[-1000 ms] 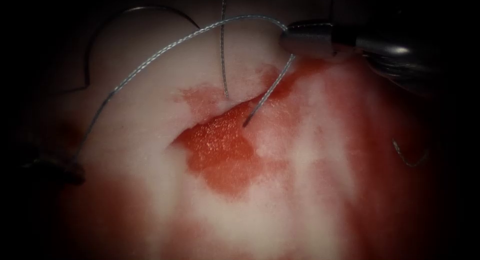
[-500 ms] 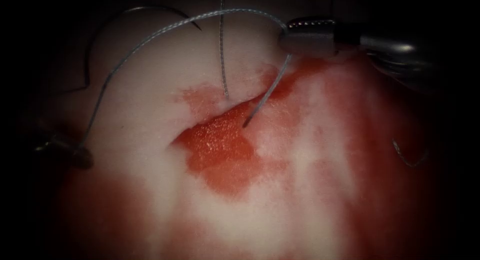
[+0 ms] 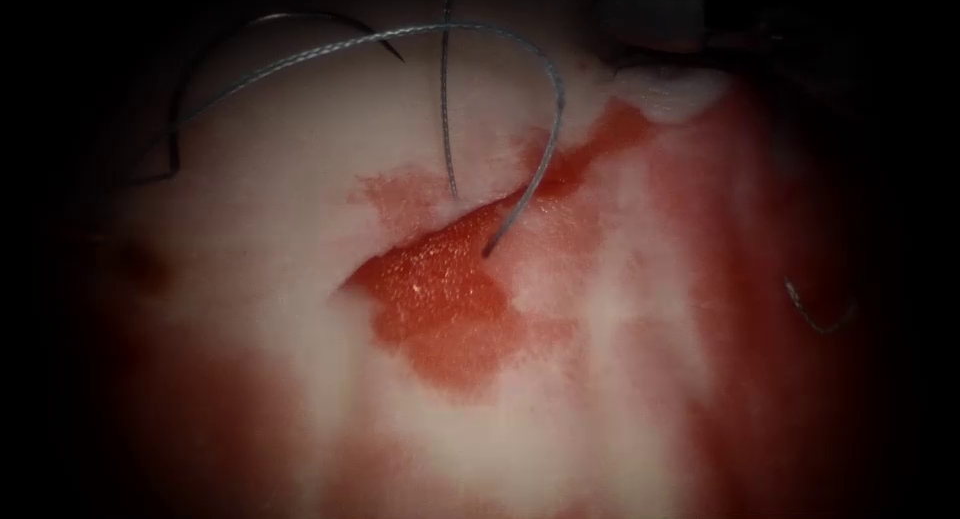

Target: Wound Closure

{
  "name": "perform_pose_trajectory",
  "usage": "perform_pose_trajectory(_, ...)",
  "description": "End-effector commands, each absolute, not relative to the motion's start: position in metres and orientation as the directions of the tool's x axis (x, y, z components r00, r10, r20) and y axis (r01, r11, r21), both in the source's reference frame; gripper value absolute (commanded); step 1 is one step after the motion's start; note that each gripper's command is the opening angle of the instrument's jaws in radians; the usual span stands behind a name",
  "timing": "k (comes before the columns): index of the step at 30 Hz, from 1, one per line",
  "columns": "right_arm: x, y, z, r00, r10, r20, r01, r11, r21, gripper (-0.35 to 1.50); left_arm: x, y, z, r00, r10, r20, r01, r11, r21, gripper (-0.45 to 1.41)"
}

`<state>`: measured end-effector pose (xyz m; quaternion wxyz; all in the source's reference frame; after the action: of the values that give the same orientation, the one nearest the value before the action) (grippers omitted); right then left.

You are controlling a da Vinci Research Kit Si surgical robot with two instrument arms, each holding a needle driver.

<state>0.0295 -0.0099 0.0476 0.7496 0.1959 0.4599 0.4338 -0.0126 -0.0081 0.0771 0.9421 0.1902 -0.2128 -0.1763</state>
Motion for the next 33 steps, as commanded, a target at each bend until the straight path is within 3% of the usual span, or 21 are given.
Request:
perform_pose_trajectory(1, 0.0307, -0.0086, 0.048, 0.201, 0.823, -0.531, -0.453, 0.558, 0.695, -0.35, -0.0131, -0.007, 0.0767, 0.843, -0.416, 0.341, 0.256, 0.868, 0.425, -0.45)
perform_pose_trajectory(9, 0.0335, -0.0105, 0.0513, 0.3, 0.788, -0.537, -0.316, 0.613, 0.724, -0.35, -0.0147, -0.0061, 0.0771, 0.824, -0.378, 0.423, 0.204, 0.893, 0.401, -0.45)
perform_pose_trajectory(14, 0.0357, -0.0123, 0.0517, 0.393, 0.737, -0.549, -0.079, 0.622, 0.779, -0.35, -0.0153, -0.0043, 0.0782, 0.811, -0.392, 0.434, 0.218, 0.891, 0.398, -0.45)
perform_pose_trajectory(18, 0.0367, -0.0139, 0.0506, 0.406, 0.711, -0.574, 0.068, 0.604, 0.794, -0.35, -0.0166, -0.0025, 0.0802, 0.763, -0.528, 0.374, 0.377, 0.833, 0.406, -0.45)
perform_pose_trajectory(22, 0.0374, -0.0148, 0.0491, 0.314, 0.78, -0.541, 0.166, 0.516, 0.84, -0.35, -0.0182, -0.0036, 0.083, 0.766, -0.594, 0.247, 0.475, 0.782, 0.404, -0.45)
perform_pose_trajectory(30, 0.0378, -0.0133, 0.0482, 0.046, 0.92, -0.389, 0.239, 0.368, 0.899, -0.35, -0.0214, -0.008, 0.0855, 0.776, -0.615, 0.141, 0.471, 0.714, 0.517, -0.45)
perform_pose_trajectory(33, 0.038, -0.013, 0.0483, -0.028, 0.926, -0.376, 0.197, 0.374, 0.906, -0.35, -0.0226, -0.0093, 0.085, 0.787, -0.603, 0.131, 0.44, 0.697, 0.566, -0.45)
